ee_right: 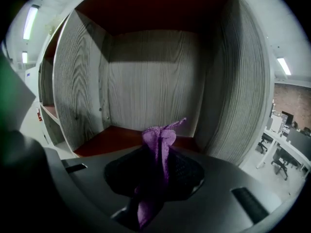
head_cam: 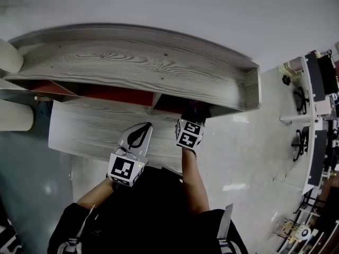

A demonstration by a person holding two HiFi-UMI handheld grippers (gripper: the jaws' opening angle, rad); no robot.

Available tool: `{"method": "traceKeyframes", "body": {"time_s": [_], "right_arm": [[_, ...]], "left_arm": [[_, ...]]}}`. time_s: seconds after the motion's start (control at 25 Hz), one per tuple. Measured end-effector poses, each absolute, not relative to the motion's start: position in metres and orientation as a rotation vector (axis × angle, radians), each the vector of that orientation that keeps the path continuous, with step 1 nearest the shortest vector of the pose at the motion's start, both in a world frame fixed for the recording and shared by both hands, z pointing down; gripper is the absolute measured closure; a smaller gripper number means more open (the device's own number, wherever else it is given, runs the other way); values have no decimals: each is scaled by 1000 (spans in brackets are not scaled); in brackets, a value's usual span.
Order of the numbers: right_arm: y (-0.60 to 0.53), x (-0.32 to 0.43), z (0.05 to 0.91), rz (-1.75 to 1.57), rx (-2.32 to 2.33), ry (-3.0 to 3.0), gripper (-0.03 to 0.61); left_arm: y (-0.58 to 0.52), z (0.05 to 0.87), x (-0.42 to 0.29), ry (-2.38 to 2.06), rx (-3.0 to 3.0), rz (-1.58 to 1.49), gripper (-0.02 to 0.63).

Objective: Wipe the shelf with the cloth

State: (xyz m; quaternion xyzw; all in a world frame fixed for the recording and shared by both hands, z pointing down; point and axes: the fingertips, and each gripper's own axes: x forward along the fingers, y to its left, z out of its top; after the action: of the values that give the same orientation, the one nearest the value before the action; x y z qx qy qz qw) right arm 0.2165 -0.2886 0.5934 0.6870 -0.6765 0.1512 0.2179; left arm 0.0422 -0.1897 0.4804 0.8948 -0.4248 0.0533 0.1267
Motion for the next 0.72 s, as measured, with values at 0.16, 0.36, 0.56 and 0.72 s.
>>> {"method": "traceKeyframes", "body": {"time_s": [0.16, 0.36, 0.56, 0.72], "right_arm": [[-289, 192, 597, 410, 1843, -1917, 495], [-292, 157, 598, 387, 1758, -1976, 495], [-292, 125, 599, 366, 1683, -2036, 495], [-291, 105, 598, 332, 1645, -2075, 495]], "left_arm": [[-185, 478, 28, -1283, 2588, 144, 609], [-178, 477, 10, -1340, 2560, 134, 609], [-170, 476, -5, -1393, 2535, 126, 609], [-163, 475, -18, -1440, 2506, 120, 609]]}}
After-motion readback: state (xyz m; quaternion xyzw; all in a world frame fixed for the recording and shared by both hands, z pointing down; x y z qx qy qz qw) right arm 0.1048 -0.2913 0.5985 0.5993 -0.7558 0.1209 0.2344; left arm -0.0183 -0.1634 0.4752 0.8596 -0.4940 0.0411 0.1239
